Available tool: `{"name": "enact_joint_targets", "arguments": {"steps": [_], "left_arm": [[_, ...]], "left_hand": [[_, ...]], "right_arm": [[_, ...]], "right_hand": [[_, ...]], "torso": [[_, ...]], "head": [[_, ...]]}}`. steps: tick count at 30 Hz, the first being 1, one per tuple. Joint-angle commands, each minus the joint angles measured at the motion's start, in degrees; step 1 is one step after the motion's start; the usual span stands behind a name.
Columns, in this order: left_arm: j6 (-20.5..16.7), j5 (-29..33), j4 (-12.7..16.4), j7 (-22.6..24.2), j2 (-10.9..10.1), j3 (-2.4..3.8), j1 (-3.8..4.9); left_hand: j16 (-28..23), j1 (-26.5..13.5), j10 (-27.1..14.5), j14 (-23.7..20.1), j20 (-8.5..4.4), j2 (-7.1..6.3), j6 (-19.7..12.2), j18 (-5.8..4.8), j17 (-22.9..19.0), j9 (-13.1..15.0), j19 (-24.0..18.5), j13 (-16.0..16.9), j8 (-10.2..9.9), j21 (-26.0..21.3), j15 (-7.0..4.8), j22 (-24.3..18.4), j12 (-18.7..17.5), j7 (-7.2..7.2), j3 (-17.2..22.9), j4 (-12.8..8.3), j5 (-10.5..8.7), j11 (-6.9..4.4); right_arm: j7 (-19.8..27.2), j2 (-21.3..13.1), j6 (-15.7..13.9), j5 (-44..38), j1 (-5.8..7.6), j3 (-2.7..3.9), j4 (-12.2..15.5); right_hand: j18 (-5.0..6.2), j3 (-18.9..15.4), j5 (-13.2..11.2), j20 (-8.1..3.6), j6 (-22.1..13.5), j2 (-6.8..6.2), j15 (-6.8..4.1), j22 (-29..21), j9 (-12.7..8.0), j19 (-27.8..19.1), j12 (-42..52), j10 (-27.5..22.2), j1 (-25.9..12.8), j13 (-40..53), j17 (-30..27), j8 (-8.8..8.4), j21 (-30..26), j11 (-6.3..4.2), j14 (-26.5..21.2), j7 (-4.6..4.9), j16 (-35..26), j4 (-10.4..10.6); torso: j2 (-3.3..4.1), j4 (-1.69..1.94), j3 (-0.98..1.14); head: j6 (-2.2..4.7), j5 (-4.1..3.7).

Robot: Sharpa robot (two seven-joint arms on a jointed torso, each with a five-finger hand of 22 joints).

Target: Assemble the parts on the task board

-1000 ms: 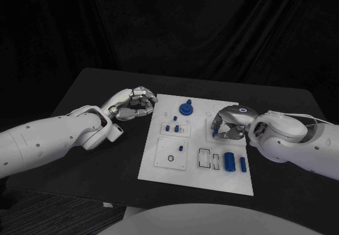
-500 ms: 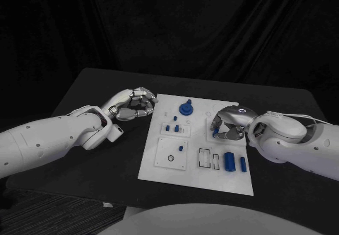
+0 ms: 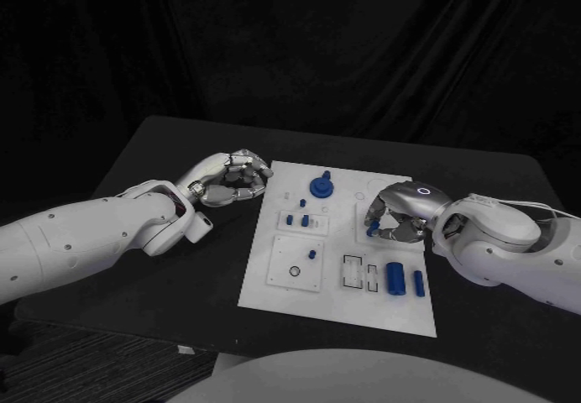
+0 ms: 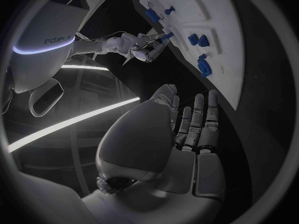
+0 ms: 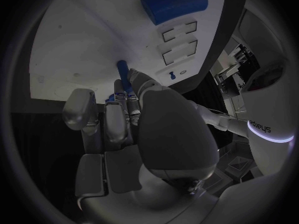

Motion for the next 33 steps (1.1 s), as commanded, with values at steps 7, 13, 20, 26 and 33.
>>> {"name": "enact_joint_targets", "arguments": {"steps": [7, 13, 20, 26, 33], "left_arm": [[0.27, 0.41, 0.3, 0.12, -0.01, 0.05, -0.09], [0.31, 0.41, 0.16, 0.12, 0.35, 0.05, -0.09], [0.48, 0.41, 0.02, 0.24, 0.59, 0.05, -0.09], [0.47, 0.41, 0.12, 0.33, 0.54, 0.05, -0.09], [0.51, 0.41, 0.01, 0.33, 0.82, 0.05, -0.09]], "left_hand": [[-0.2, -0.09, 0.1, 0.39, -0.13, 0.39, 0.03, -0.09, -0.07, -0.06, 0.43, -0.09, 0.19, 0.21, -0.14, 0.13, -0.17, 0.27, -0.04, -0.32, 0.28, 0.32], [-0.2, -0.18, 0.14, 0.45, -0.15, 0.42, 0.13, -0.14, -0.07, -0.1, 0.45, -0.12, 0.2, 0.32, -0.11, 0.31, -0.16, 0.31, -0.03, -0.36, 0.28, 0.43], [-0.2, -0.19, 0.14, 0.46, -0.16, 0.41, 0.12, -0.15, -0.07, -0.11, 0.45, -0.13, 0.19, 0.34, -0.11, 0.34, -0.16, 0.31, -0.02, -0.38, 0.28, 0.44], [-0.2, -0.19, 0.15, 0.48, -0.17, 0.4, 0.09, -0.17, -0.08, -0.15, 0.45, -0.14, 0.16, 0.39, -0.11, 0.42, -0.16, 0.3, 0.0, -0.44, 0.3, 0.48], [-0.21, -0.2, 0.16, 0.5, -0.19, 0.4, 0.04, -0.19, -0.08, -0.19, 0.44, -0.16, 0.11, 0.44, -0.1, 0.51, -0.17, 0.29, 0.02, -0.49, 0.3, 0.52]], "right_arm": [[-0.58, -2.22, -4.09, 0.44, 3.86, 0.04, 5.12], [0.53, -1.75, -2.34, 0.74, 4.94, 0.04, 8.89], [2.55, 2.36, -0.15, -1.31, 2.38, 0.04, 9.74], [3.4, 7.17, 1.11, -3.91, 0.27, 0.04, 7.66], [4.19, 11.41, 1.57, -4.72, -0.97, 0.04, 5.33]], "right_hand": [[0.1, 0.32, -2.12, -0.36, 0.38, 0.45, -0.38, 7.8, 0.62, 0.03, -0.21, 1.62, 0.09, 0.07, -0.12, 0.29, 0.12, -0.89, 0.99, -0.08, -0.37, -0.25], [0.02, 0.39, -2.71, -0.38, 0.37, 0.58, -0.4, 7.9, 0.72, 0.13, -0.31, 1.83, 0.09, 0.08, -0.16, 0.2, 0.52, -0.93, 0.98, -0.1, -0.43, -0.28], [0.01, 0.45, -3.45, -0.41, -0.02, 0.51, -0.43, 7.91, 0.71, 0.13, -0.57, 1.91, 0.14, 0.05, -0.11, -0.17, 0.53, -0.93, 1.01, -0.06, -0.44, -0.39], [0.04, 0.6, -3.3, -0.41, -0.24, 0.5, -0.41, 7.87, 0.69, 0.06, -0.72, 1.87, 0.36, 0.03, -0.07, -0.36, 0.31, -0.9, 1.03, 0.0, -0.43, -0.57], [0.09, 0.67, -3.17, -0.4, -0.45, 0.47, -0.37, 7.8, 0.66, -0.03, -0.82, 1.87, 0.44, 0.04, -0.11, -0.54, -0.01, -0.85, 1.01, 0.09, -0.48, -0.67]], "torso": [[0.03, 0.0, 0.01], [0.12, 0.19, -0.03], [0.17, 0.02, -0.13], [0.19, -0.11, 0.01], [0.01, 0.17, 0.06]], "head": [[-0.01, 0.25], [-0.01, 0.06], [-0.01, 0.76], [-0.01, 1.29], [-0.01, 1.2]]}}
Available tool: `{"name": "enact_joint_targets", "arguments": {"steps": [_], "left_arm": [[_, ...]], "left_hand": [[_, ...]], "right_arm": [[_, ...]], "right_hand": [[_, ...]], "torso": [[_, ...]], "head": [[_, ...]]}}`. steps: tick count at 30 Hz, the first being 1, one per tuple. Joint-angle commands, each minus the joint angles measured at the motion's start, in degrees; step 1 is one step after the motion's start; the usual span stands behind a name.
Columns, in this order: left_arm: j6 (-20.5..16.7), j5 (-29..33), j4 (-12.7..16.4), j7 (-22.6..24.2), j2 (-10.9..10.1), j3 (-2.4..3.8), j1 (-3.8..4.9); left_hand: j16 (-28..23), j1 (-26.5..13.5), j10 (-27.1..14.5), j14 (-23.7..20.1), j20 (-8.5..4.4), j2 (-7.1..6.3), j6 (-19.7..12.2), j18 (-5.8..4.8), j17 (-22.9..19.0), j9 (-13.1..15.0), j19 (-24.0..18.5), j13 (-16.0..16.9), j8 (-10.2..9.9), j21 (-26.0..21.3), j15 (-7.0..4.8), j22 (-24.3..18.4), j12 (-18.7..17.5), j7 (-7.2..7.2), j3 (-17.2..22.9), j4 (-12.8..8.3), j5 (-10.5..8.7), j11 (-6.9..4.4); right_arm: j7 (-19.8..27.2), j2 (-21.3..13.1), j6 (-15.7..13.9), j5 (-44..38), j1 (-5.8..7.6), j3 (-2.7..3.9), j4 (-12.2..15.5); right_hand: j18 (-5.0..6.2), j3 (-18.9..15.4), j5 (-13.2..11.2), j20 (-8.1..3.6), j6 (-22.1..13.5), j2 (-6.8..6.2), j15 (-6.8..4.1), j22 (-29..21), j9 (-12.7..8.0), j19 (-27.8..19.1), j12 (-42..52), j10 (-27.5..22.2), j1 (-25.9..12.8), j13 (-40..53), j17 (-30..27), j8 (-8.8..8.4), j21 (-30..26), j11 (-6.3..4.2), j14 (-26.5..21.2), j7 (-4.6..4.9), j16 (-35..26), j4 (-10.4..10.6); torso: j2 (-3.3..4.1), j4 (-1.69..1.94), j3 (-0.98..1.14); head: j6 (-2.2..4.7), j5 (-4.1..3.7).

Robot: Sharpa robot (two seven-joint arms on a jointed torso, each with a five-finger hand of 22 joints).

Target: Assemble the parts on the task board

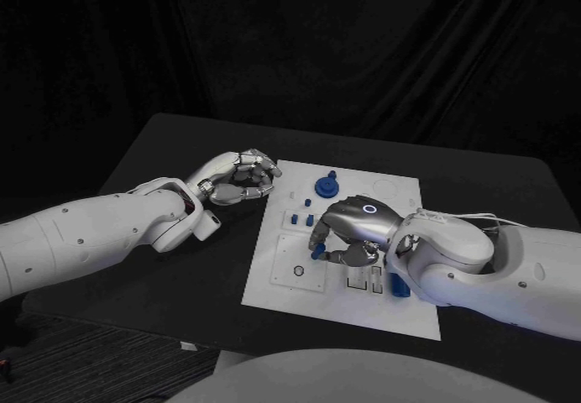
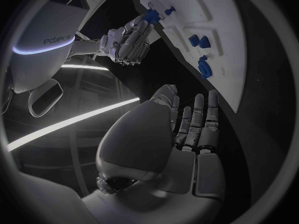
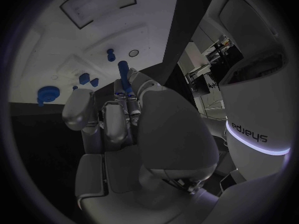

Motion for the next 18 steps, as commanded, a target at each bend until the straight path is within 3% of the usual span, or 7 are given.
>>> {"name": "enact_joint_targets", "arguments": {"steps": [1, 5, 7, 10, 18], "left_arm": [[0.46, 0.41, 0.0, 0.69, 0.33, 0.05, -0.06], [0.65, 0.41, -0.15, 0.57, 0.57, 0.05, -0.06], [0.74, 0.41, -0.22, 0.52, 0.7, 0.05, -0.06], [0.8, 0.41, -0.28, 0.5, 0.86, 0.05, -0.06], [0.91, 0.41, -0.31, 0.45, 0.91, 0.05, -0.07]], "left_hand": [[-0.21, -0.2, 0.01, 0.29, 0.02, 0.4, 0.04, -0.2, -0.09, -0.1, 0.24, -0.06, 0.11, 0.22, 0.12, 0.08, -0.17, 0.29, -0.15, -0.34, 0.3, 0.38], [-0.21, -0.2, 0.01, 0.29, 0.01, 0.41, 0.03, -0.2, -0.09, -0.11, 0.24, -0.06, 0.1, 0.23, 0.12, 0.1, -0.17, 0.28, -0.13, -0.36, 0.31, 0.39], [-0.22, -0.2, 0.01, 0.31, -0.01, 0.45, 0.02, -0.21, -0.1, -0.13, 0.24, -0.07, 0.08, 0.27, 0.12, 0.16, -0.17, 0.29, -0.1, -0.39, 0.31, 0.41], [-0.22, -0.2, 0.01, 0.31, -0.01, 0.45, 0.02, -0.21, -0.1, -0.13, 0.24, -0.07, 0.08, 0.27, 0.12, 0.16, -0.17, 0.29, -0.1, -0.39, 0.31, 0.41], [-0.23, -0.18, 0.02, 0.33, -0.04, 0.51, -0.03, -0.26, -0.11, -0.2, 0.21, -0.11, 0.02, 0.36, 0.13, 0.33, -0.18, 0.3, -0.01, -0.5, 0.31, 0.44]], "right_arm": [[1.3, 1.34, 1.19, -2.07, -0.43, 0.03, -0.8], [1.58, 2.71, 1.68, -2.38, -0.64, 0.03, -1.44], [1.62, 3.34, 2.2, -2.83, -0.71, 0.04, -1.73], [1.63, 3.93, 2.87, -3.18, -0.92, 0.03, -2.11], [1.52, 5.07, 3.46, -4.74, -1.9, 0.04, -3.4]], "right_hand": [[0.08, 0.22, 0.09, -0.4, -0.47, 0.47, -0.37, 7.83, -0.04, -0.02, -0.19, 1.23, 0.32, 0.11, -0.01, -0.28, -0.22, -0.91, 1.01, 0.1, -0.22, -0.21], [0.09, 0.26, 0.11, -0.4, -0.53, 0.5, -0.38, 7.82, -0.04, -0.03, -0.13, 1.43, 0.39, 0.16, 0.04, -0.34, -0.28, -0.95, 1.02, 0.12, -0.2, -0.28], [0.09, 0.29, 0.13, -0.4, -0.53, 0.51, -0.39, 7.82, -0.04, -0.04, -0.11, 1.5, 0.44, 0.18, 0.05, -0.36, -0.29, -0.96, 1.01, 0.12, -0.2, -0.32], [0.1, 0.29, 0.13, -0.4, -0.53, 0.51, -0.39, 7.81, -0.04, -0.05, -0.11, 1.51, 0.44, 0.18, 0.0, -0.36, -0.34, -0.96, 1.01, 0.12, -0.22, -0.32], [0.12, 0.33, 0.08, -0.42, -0.63, 0.39, -0.42, 7.79, -0.03, -0.1, -0.09, 1.71, 0.66, 0.24, -0.04, -0.48, -0.43, -1.0, 0.97, 0.13, -0.27, -0.59]], "torso": [[-0.07, 0.43, 0.12], [-0.02, 0.26, 0.15], [-0.04, 0.35, 0.19], [-0.05, 0.4, 0.09], [-0.06, 0.1, 0.02]], "head": [[-0.01, -0.28], [-0.01, -0.02], [-0.01, -0.16], [-0.01, -0.24], [-0.01, 0.15]]}}
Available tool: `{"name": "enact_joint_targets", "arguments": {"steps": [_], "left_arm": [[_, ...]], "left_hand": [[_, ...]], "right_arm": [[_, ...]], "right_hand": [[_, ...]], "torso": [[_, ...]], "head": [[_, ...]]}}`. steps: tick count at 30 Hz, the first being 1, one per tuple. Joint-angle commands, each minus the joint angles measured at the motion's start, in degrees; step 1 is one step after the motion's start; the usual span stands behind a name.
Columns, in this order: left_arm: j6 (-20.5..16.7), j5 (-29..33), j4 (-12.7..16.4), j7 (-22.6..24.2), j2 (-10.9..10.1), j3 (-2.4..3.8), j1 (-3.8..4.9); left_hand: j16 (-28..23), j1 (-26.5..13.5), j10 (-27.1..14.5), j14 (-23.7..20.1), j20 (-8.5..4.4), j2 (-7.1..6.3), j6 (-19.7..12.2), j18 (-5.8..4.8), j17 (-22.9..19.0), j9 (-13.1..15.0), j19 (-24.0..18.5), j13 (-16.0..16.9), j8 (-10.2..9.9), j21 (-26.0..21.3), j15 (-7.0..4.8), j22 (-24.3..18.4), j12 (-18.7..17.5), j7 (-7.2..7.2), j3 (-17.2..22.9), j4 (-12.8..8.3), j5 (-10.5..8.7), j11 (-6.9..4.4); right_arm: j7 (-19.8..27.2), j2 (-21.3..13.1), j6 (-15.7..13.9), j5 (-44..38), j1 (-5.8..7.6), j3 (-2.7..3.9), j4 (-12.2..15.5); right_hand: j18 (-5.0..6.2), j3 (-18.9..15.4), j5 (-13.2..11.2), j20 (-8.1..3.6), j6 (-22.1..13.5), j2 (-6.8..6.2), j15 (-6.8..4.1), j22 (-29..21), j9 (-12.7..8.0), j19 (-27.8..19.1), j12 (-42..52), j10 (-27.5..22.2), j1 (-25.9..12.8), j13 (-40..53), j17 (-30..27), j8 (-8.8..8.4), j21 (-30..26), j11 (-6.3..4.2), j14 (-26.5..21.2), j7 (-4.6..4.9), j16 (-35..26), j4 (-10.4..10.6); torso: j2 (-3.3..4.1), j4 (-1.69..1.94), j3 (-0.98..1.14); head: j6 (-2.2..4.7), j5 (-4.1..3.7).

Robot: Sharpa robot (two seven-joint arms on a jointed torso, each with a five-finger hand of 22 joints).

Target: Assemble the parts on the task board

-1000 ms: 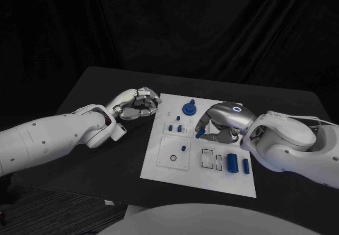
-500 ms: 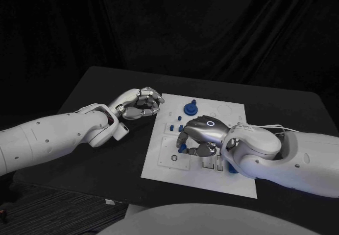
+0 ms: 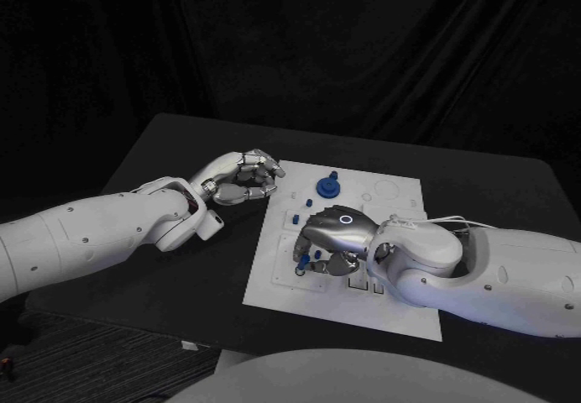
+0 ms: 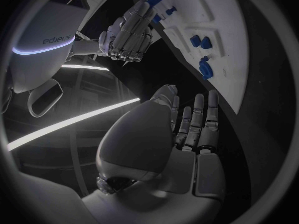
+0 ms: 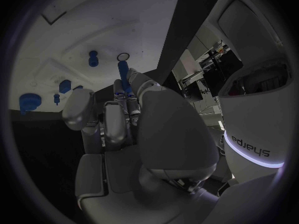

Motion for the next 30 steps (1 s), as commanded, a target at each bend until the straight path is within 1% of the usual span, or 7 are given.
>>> {"name": "enact_joint_targets", "arguments": {"steps": [1, 2, 7, 13, 19, 25, 30], "left_arm": [[0.63, 0.41, 0.1, 0.49, 0.12, 0.05, -0.06], [0.64, 0.41, 0.1, 0.49, 0.13, 0.05, -0.06], [0.69, 0.41, 0.1, 0.48, 0.15, 0.05, -0.06], [0.76, 0.41, 0.08, 0.47, 0.24, 0.05, -0.07], [0.85, 0.41, 0.07, 0.46, 0.31, 0.05, -0.07], [0.87, 0.41, 0.09, 0.4, 0.22, 0.05, -0.07], [0.84, 0.41, 0.25, 0.37, 0.14, 0.05, -0.07]], "left_hand": [[-0.23, -0.18, 0.02, 0.34, -0.04, 0.51, -0.03, -0.26, -0.06, -0.14, 0.21, -0.12, 0.02, 0.36, 0.12, 0.21, -0.18, 0.3, -0.01, -0.5, 0.31, 0.45], [-0.23, -0.18, 0.02, 0.34, -0.04, 0.51, -0.03, -0.26, -0.06, -0.14, 0.21, -0.12, 0.02, 0.36, 0.12, 0.21, -0.18, 0.3, -0.01, -0.5, 0.31, 0.45], [-0.23, -0.18, 0.02, 0.34, -0.04, 0.51, -0.03, -0.26, -0.06, -0.14, 0.21, -0.12, 0.02, 0.36, 0.12, 0.21, -0.18, 0.3, -0.01, -0.5, 0.31, 0.45], [-0.23, -0.18, 0.02, 0.34, -0.04, 0.51, -0.03, -0.26, -0.06, -0.14, 0.21, -0.12, 0.02, 0.36, 0.12, 0.21, -0.18, 0.3, -0.01, -0.5, 0.31, 0.45], [-0.23, -0.18, 0.02, 0.34, -0.04, 0.51, -0.03, -0.26, -0.06, -0.14, 0.21, -0.12, 0.02, 0.36, 0.12, 0.21, -0.18, 0.3, -0.01, -0.5, 0.31, 0.45], [-0.24, -0.18, 0.03, 0.39, -0.07, 0.56, -0.08, -0.3, -0.07, -0.2, 0.19, -0.15, -0.04, 0.44, 0.13, 0.37, -0.19, 0.3, 0.06, -0.59, 0.3, 0.5], [-0.24, -0.18, 0.03, 0.39, -0.07, 0.56, -0.08, -0.3, -0.07, -0.2, 0.19, -0.15, -0.04, 0.44, 0.13, 0.37, -0.19, 0.3, 0.06, -0.59, 0.3, 0.5]], "right_arm": [[0.11, 0.24, 1.18, -2.13, -0.41, 0.02, -0.44], [0.1, 0.31, 1.21, -2.23, -0.49, 0.02, -0.57], [0.06, 0.49, 1.49, -2.46, -0.73, 0.02, -0.95], [0.08, 0.78, 1.75, -2.55, -0.95, 0.02, -1.32], [0.09, 1.31, 1.43, -2.57, -1.24, 0.02, -1.79], [0.04, 1.55, 1.28, -2.58, -1.49, 0.02, -1.71], [-0.12, 1.7, 1.1, -2.58, -1.56, 0.02, -1.61]], "right_hand": [[0.12, 0.02, 0.33, -0.42, -0.42, 0.13, -0.42, 7.8, 0.0, -0.1, 0.39, 1.55, 0.45, 0.15, -0.02, -0.22, -0.27, -1.2, 0.97, -0.06, -0.29, -0.3], [0.12, 0.02, 0.32, -0.42, -0.42, 0.13, -0.42, 7.8, 0.0, -0.1, 0.39, 1.56, 0.46, 0.16, -0.03, -0.23, -0.26, -1.2, 0.96, -0.06, -0.3, -0.32], [0.11, 0.05, 0.31, -0.43, -0.43, 0.09, -0.43, 7.81, 0.01, -0.09, 0.41, 1.64, 0.55, 0.18, 0.02, -0.26, -0.21, -1.21, 0.97, -0.06, -0.27, -0.42], [0.12, 0.09, 0.33, -0.44, -0.46, 0.05, -0.44, 7.8, 0.02, -0.12, 0.42, 1.72, 0.7, 0.22, -0.02, -0.31, -0.27, -1.23, 0.94, -0.04, -0.31, -0.58], [0.12, 0.09, 0.32, -0.44, -0.5, 0.06, -0.46, 7.82, 0.02, -0.11, 0.48, 1.87, 0.71, 0.26, 0.01, -0.35, -0.23, -1.24, 0.94, -0.02, -0.29, -0.62], [0.11, 0.07, 0.26, -0.46, -0.4, 0.07, -0.48, 7.83, 0.06, -0.1, 0.58, 2.12, 0.71, 0.34, 0.05, -0.34, -0.18, -1.29, 0.95, -0.03, -0.28, -0.68], [0.14, 0.0, -0.03, -0.49, -0.29, 0.05, -0.54, 7.8, 0.13, -0.14, 0.7, 2.41, 0.63, 0.45, 0.1, -0.35, -0.3, -1.37, 0.95, -0.07, -0.26, -0.74]], "torso": [[-0.01, -0.19, -0.07], [0.0, -0.22, -0.07], [0.01, -0.02, -0.05], [-0.02, -0.13, -0.02], [-0.03, -0.02, -0.04], [-0.04, -0.17, -0.07], [-0.04, -0.13, -0.05]], "head": [[-0.01, 0.15], [-0.01, 0.19], [-0.01, 0.01], [-0.01, -0.06], [-0.01, -0.15], [-0.01, -0.01], [-0.01, -0.08]]}}
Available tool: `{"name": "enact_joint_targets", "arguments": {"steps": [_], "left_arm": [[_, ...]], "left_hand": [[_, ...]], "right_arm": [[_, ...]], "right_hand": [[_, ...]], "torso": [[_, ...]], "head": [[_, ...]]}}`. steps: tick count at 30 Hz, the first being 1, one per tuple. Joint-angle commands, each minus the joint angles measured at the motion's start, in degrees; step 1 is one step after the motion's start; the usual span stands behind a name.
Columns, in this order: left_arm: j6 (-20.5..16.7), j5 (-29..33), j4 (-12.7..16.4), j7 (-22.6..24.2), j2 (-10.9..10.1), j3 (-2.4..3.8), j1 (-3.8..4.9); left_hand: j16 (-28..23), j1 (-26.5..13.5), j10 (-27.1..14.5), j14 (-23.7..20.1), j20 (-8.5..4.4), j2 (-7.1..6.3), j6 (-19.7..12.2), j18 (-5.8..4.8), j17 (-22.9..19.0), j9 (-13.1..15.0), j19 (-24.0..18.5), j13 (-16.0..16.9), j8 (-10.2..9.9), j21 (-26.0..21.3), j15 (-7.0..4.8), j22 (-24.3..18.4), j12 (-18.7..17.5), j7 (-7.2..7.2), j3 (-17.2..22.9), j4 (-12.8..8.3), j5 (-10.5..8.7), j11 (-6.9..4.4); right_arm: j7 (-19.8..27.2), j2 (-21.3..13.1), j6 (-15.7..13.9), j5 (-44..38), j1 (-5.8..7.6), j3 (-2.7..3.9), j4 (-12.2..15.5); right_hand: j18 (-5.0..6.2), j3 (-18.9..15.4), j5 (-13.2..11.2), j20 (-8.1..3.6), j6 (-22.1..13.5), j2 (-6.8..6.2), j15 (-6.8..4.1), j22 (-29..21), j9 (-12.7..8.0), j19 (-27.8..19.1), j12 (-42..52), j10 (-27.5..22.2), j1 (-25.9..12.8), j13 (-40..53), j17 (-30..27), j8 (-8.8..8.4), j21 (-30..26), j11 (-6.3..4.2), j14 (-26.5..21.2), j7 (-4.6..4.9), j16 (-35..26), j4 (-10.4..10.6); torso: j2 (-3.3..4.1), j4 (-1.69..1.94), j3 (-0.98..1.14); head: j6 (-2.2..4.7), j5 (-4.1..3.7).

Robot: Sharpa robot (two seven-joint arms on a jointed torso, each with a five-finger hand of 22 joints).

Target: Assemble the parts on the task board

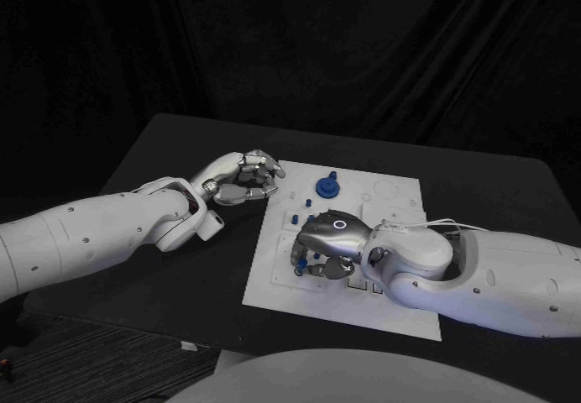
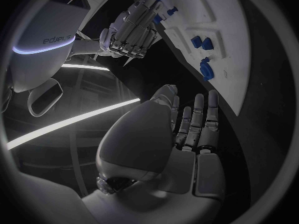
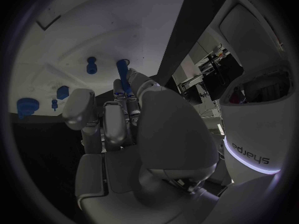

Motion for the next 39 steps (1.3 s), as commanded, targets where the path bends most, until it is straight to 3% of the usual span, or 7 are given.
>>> {"name": "enact_joint_targets", "arguments": {"steps": [1, 24, 26, 28, 32, 36, 39], "left_arm": [[0.46, 0.41, 0.26, 0.5, 0.03, 0.05, -0.07], [0.82, 0.41, 0.21, 0.31, 0.29, 0.06, -0.07], [0.84, 0.41, 0.18, 0.3, 0.31, 0.06, -0.07], [0.86, 0.41, 0.15, 0.29, 0.31, 0.06, -0.07], [0.88, 0.41, 0.12, 0.27, 0.29, 0.06, -0.07], [0.87, 0.41, 0.14, 0.22, 0.2, 0.06, -0.07], [0.86, 0.41, 0.15, 0.22, 0.14, 0.06, -0.07]], "left_hand": [[-0.23, -0.19, 0.05, 0.48, -0.12, 0.59, -0.13, -0.35, -0.08, -0.11, 0.16, -0.13, -0.1, 0.3, 0.15, 0.22, -0.2, 0.28, 0.05, -0.3, 0.3, 0.58], [-0.23, -0.22, 0.06, 0.56, -0.17, 0.64, -0.24, -0.41, -0.09, -0.2, 0.13, -0.18, -0.2, 0.42, 0.16, 0.45, -0.22, 0.2, 0.13, -0.43, 0.3, 0.71], [-0.23, -0.22, 0.06, 0.56, -0.17, 0.64, -0.24, -0.41, -0.09, -0.2, 0.13, -0.18, -0.2, 0.42, 0.16, 0.45, -0.22, 0.2, 0.13, -0.43, 0.3, 0.71], [-0.23, -0.22, 0.06, 0.56, -0.17, 0.64, -0.24, -0.41, -0.09, -0.2, 0.13, -0.18, -0.2, 0.42, 0.16, 0.45, -0.22, 0.2, 0.13, -0.43, 0.3, 0.71], [-0.23, -0.22, 0.06, 0.56, -0.17, 0.64, -0.24, -0.41, -0.09, -0.2, 0.13, -0.18, -0.2, 0.42, 0.16, 0.45, -0.22, 0.2, 0.13, -0.43, 0.3, 0.71], [-0.24, -0.22, 0.07, 0.59, -0.19, 0.67, -0.27, -0.44, -0.1, -0.24, 0.11, -0.2, -0.23, 0.48, 0.16, 0.56, -0.23, 0.18, 0.19, -0.49, 0.29, 0.78], [-0.25, -0.21, 0.07, 0.61, -0.21, 0.7, -0.29, -0.46, -0.11, -0.27, 0.09, -0.22, -0.25, 0.51, 0.16, 0.63, -0.23, 0.17, 0.22, -0.53, 0.29, 0.81]], "right_arm": [[-0.33, 0.1, 0.18, -0.56, -0.34, -0.13, 0.07], [-0.86, 0.5, 0.58, -0.56, -0.37, -0.13, -0.2], [-1.23, 0.45, 1.07, -0.56, -0.37, -0.13, -0.29], [-1.38, 0.36, 1.17, -0.56, -0.37, -0.14, -0.41], [-1.52, -0.01, 1.05, -0.56, -0.37, -0.14, -0.49], [-1.48, -0.84, -0.05, -0.56, -0.36, -0.14, -0.05], [-1.14, -1.81, -1.9, -0.56, -0.35, -0.13, 0.61]], "right_hand": [[0.13, -0.01, -0.35, -0.38, -0.25, -0.14, -0.57, 7.77, 0.11, 0.0, 0.19, 2.29, 0.41, 0.17, 0.11, -0.24, -0.17, -1.62, 0.96, -0.1, -0.24, -0.48], [0.2, -0.8, -3.68, -0.3, -1.47, -0.61, -0.23, 7.55, 0.19, -0.33, -0.65, 1.01, -0.92, 0.21, -0.46, -1.41, -1.12, -1.14, 0.71, 0.19, -0.76, -0.12], [0.38, -2.38, -3.36, 0.93, -8.63, -2.45, 1.91, 6.81, -1.25, -1.66, -3.41, -7.52, -3.6, -0.47, -1.33, -2.67, -4.37, 1.37, -0.15, 1.82, -1.45, 1.25], [0.99, -4.88, -2.46, 1.58, -14.13, -3.17, 2.17, 6.01, -2.31, -3.4, -3.43, -16.2, -4.5, -0.5, -2.53, -2.63, -8.1, 2.69, -1.51, 0.18, -2.31, 1.45], [1.64, -9.99, -2.32, 1.74, -17.39, -2.69, 1.97, 5.71, -2.57, -4.79, -0.86, -22.92, -2.5, 0.57, -2.83, -2.36, -10.23, 3.06, -3.04, -1.06, -2.09, 3.24], [2.09, -13.49, -3.34, 2.31, -20.6, -5.22, 2.6, 5.17, -3.04, -6.45, 2.79, -30.2, 1.73, 1.26, -4.05, -2.42, -12.99, 3.63, -4.86, -1.4, -2.33, 11.01], [2.2, -14.73, -4.41, 2.56, -22.58, -6.47, 2.57, 4.9, -3.56, -7.29, 4.28, -33.4, 1.76, 1.37, -4.91, -2.48, -14.33, 3.67, -5.73, -1.85, -2.65, 11.57]], "torso": [[0.01, -0.01, 0.0], [0.03, 0.02, 0.01], [0.0, 0.01, -0.01], [-0.03, 0.02, -0.02], [-0.06, 0.02, -0.01], [-0.02, -0.02, 0.02], [-0.02, 0.0, 0.01]], "head": [[-0.01, -0.04], [-0.01, -0.05], [-0.01, -0.04], [-0.01, -0.01], [-0.01, -0.06], [-0.01, -0.25], [-0.01, -0.36]]}}
